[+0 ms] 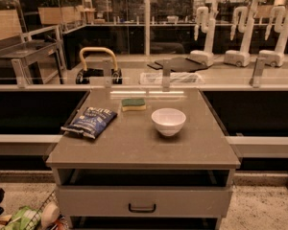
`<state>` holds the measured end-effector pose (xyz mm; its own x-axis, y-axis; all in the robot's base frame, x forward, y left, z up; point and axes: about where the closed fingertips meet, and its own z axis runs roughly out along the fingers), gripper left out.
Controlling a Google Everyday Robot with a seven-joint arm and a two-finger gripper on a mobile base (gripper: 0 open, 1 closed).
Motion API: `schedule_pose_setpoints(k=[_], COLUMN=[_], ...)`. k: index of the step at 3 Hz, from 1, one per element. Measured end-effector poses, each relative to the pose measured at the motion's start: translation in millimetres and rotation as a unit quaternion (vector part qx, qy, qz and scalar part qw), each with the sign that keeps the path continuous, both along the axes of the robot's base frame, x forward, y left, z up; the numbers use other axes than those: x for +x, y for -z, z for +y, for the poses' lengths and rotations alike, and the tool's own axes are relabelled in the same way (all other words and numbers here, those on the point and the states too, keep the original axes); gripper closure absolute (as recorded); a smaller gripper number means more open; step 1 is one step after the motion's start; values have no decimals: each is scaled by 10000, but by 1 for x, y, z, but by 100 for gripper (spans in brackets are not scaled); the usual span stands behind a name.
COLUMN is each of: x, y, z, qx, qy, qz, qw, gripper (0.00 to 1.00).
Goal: Pick green can from bottom drawer and place on counter
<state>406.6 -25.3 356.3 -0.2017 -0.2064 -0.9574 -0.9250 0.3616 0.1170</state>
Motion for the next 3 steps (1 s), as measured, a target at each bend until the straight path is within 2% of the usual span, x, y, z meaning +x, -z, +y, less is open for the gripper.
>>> schedule_pose_setpoints(k=[1,2,3], x=[26,65,98], y=[21,63,102], z=[20,41,47], qx=[-114,-308,-543], qy=[-73,-173,-209], qz=[-151,-94,-45], qw=[9998,9993,9983], gripper=[0,0,0])
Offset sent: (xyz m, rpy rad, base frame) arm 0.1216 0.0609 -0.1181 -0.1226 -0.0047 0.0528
